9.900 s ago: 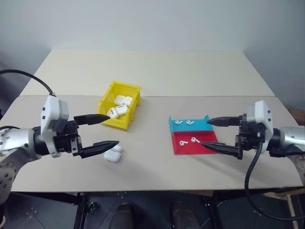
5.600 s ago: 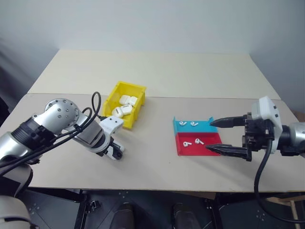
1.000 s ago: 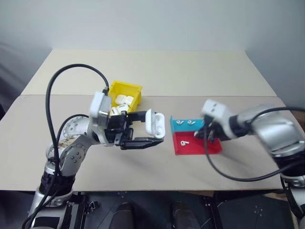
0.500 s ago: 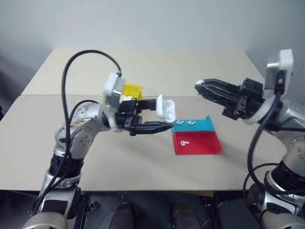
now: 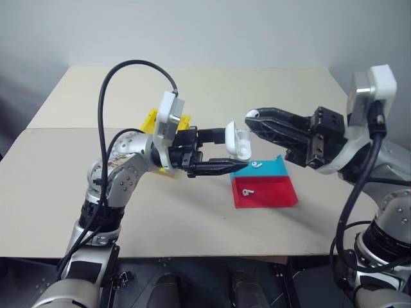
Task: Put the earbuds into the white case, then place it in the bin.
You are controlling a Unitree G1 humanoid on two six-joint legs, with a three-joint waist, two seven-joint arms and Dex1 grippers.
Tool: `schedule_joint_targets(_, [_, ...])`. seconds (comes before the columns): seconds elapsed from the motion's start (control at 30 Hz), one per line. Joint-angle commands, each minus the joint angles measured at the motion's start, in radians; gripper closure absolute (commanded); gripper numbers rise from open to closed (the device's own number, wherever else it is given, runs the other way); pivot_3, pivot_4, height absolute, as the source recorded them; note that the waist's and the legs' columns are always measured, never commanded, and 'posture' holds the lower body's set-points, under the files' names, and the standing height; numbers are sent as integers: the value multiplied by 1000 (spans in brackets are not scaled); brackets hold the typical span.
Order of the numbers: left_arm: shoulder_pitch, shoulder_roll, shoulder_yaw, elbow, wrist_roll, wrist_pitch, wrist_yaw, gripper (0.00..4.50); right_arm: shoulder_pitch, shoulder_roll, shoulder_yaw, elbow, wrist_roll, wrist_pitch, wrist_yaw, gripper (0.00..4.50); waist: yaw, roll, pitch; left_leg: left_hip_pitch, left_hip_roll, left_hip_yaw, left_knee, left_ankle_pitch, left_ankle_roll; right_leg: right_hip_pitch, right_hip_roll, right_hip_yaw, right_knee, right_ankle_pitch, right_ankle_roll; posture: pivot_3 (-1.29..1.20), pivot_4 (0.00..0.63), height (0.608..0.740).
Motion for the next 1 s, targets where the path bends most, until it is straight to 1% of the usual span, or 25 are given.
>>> schedule_joint_targets(0.03, [-8,-1,11,-25,-5,0,0,1686,9,-29,22,-23,20,-57,-8,3878,0,0,0,0,0,0,0,0,0,0,0,0,0,0,0,0,150,740])
schedule_joint_targets(0.3, [-8,-2,19,-21,-5,-6,-4,1686,29,-68,120,-3,-54,-139,-26,3878,0,0,0,0,0,0,0,0,0,0,0,0,0,0,0,0,150,740])
schedule_joint_targets(0.53, [-4,-1,19,-27,-1,-8,-3,1686,52,-95,154,-4,-65,-185,-20,3878,0,0,0,0,0,0,0,0,0,0,0,0,-1,0,0,0,150,740])
schedule_joint_targets(0.6, [-6,0,21,-24,0,-9,-2,1686,60,-112,160,-5,-59,-189,-10,3168,1,0,0,0,0,0,0,0,0,0,0,0,0,0,0,0,150,740])
schedule_joint_targets(0.67, [-8,0,23,-20,2,-10,-2,1686,66,-126,165,-6,-59,-198,-3,2679,1,0,0,0,0,0,0,0,0,0,0,0,-1,0,0,0,150,740])
schedule_joint_targets(0.8, [-10,-5,28,-12,10,-14,0,1686,71,-138,167,-8,-60,-212,-11,1391,1,0,0,0,0,0,0,0,0,0,0,0,-1,0,0,0,150,740])
schedule_joint_targets(0.87, [-14,-9,28,-3,16,-17,0,1686,68,-142,167,-4,-61,-219,-14,672,1,0,0,0,0,0,0,0,0,0,0,0,-1,0,0,0,150,740])
schedule_joint_targets(0.93, [-15,-13,28,0,20,-21,2,1686,66,-146,164,1,-58,-222,-19,125,1,0,0,0,0,0,0,0,0,0,0,0,-1,0,0,0,150,740])
schedule_joint_targets(1.0, [-14,-17,27,0,21,-22,5,1686,64,-149,158,4,-51,-224,-22,50,1,0,0,0,0,0,0,0,0,0,0,0,-1,0,0,0,150,740])
